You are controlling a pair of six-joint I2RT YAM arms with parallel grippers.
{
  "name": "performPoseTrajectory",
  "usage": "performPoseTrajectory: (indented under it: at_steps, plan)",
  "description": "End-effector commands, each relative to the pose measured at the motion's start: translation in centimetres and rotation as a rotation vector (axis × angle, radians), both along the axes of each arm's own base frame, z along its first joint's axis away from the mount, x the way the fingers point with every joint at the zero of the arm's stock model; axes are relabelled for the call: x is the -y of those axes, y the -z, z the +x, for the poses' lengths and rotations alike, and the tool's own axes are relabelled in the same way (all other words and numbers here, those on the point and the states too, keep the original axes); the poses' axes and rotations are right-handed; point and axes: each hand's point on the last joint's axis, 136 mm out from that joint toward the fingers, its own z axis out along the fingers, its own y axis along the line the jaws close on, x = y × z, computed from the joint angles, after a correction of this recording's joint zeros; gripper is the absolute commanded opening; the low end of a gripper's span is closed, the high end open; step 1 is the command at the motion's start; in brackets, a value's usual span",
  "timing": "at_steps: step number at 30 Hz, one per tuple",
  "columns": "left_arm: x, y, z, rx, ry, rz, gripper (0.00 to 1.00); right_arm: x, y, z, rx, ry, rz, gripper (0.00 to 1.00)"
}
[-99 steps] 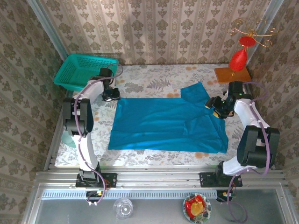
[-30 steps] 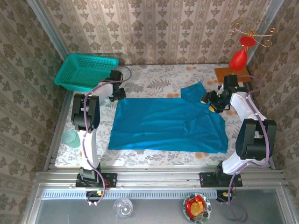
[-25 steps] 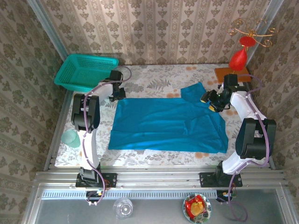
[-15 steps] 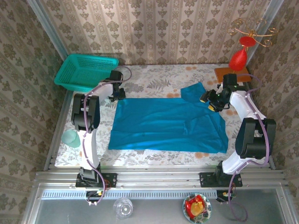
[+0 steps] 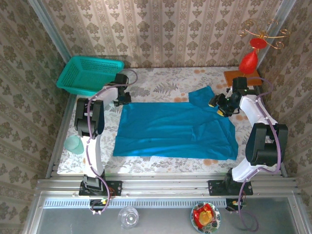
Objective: Fold the inside-out t-shirt
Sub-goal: Fold the T-shirt at the center of the table.
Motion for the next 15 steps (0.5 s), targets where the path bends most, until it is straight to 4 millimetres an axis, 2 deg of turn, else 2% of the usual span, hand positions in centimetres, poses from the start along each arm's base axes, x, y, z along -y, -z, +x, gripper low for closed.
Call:
performPoseTrajectory:
  at_steps: [1,5,9,15]
  plan:
    - [0.0,2.4,-3.5,-0.149,0.022,0.002,0.07,-0.2,-0.6,0.6,0.003,-0.004,0.003,0.59]
    - [0.0,1.0,-2.8,-0.11,0.026,0.01,0.0,-0.1,-0.6,1.0,0.006,-0.01,-0.021,0.59]
    - [-0.1,-1.2,-2.2,-0.065,0.035,0.013,0.0,0.2,-0.3,1.8,0.003,-0.032,-0.065,0.59]
    - [0.0,-3.3,-1.6,-0.023,0.048,0.004,0.0,1.3,0.0,4.6,0.043,-0.106,-0.158,0.58]
